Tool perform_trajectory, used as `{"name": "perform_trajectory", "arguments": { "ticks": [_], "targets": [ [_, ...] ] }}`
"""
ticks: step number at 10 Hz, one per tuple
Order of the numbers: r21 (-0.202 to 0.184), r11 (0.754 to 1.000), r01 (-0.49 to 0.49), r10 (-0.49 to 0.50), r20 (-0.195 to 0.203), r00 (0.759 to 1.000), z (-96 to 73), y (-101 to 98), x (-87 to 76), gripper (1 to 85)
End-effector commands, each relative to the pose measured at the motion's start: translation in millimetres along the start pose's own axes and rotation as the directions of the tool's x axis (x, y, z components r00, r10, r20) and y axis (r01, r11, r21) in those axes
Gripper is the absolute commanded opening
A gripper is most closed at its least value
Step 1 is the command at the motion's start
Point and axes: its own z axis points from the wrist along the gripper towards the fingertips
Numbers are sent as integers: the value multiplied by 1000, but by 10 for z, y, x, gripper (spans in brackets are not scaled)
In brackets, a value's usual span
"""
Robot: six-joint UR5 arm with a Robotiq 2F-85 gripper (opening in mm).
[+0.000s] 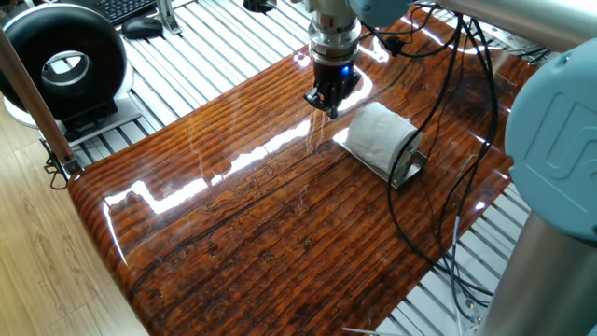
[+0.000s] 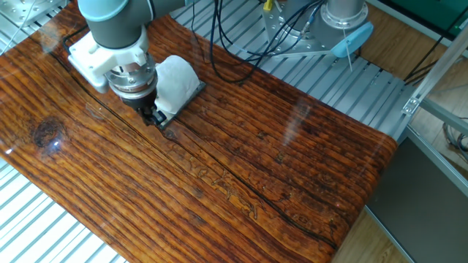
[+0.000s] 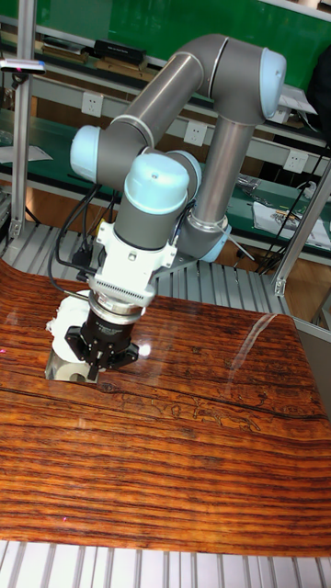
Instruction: Put the toilet paper on its holder
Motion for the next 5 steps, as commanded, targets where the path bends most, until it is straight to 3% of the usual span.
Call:
{"name": "perform_trajectory", "arguments": {
  "ticks": [1,5],
  "targets": [
    [-8,1000,-3,3,2,1000,0,-8,-27,10],
    [-12,1000,17,-17,-1,1000,29,-12,-50,10]
  ]
}}
